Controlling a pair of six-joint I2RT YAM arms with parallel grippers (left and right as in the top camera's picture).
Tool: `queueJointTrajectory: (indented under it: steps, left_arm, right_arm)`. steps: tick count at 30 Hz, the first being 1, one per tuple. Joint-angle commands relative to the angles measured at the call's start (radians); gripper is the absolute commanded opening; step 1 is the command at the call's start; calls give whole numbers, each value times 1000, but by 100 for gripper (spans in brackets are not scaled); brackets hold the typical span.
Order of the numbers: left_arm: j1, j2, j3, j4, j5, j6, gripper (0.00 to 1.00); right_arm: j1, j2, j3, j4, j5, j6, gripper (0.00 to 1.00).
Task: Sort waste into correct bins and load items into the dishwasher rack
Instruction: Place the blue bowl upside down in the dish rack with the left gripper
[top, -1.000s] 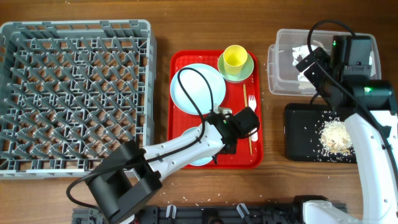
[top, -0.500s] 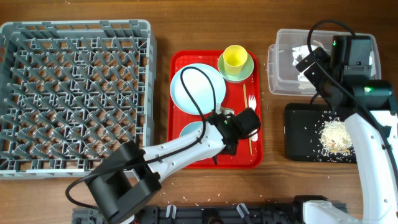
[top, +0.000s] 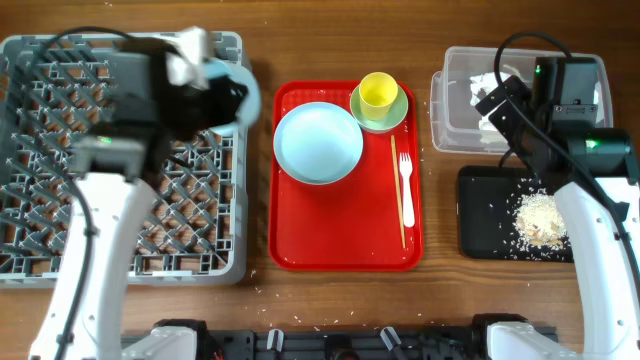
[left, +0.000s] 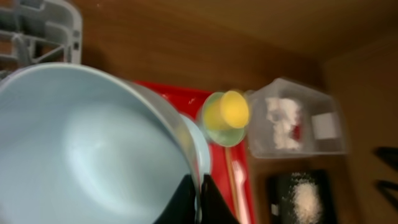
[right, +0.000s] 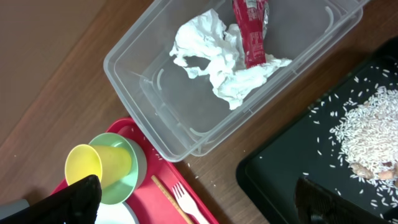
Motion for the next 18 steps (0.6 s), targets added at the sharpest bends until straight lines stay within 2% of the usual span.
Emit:
queueJointTrajectory:
  steps: [1,3,5,10,18]
  left_arm:
    - [265,104,14,146,489,46,4]
    - [356,191,14,261,658,12,4]
    - [422,348,14,442,784,-155,4]
    - [471,535,14,651,831,-358,4]
    - [544,561,3,663,781,-370,4]
  right_arm:
    - [-2,4,10,1,2,-10,100]
    - [-2,4,10,1,2,-10,100]
    - [-2,4,10,1,2,-10,100]
    - [-2,4,10,1,2,-10,100]
    - [-2,4,10,1,2,-10,100]
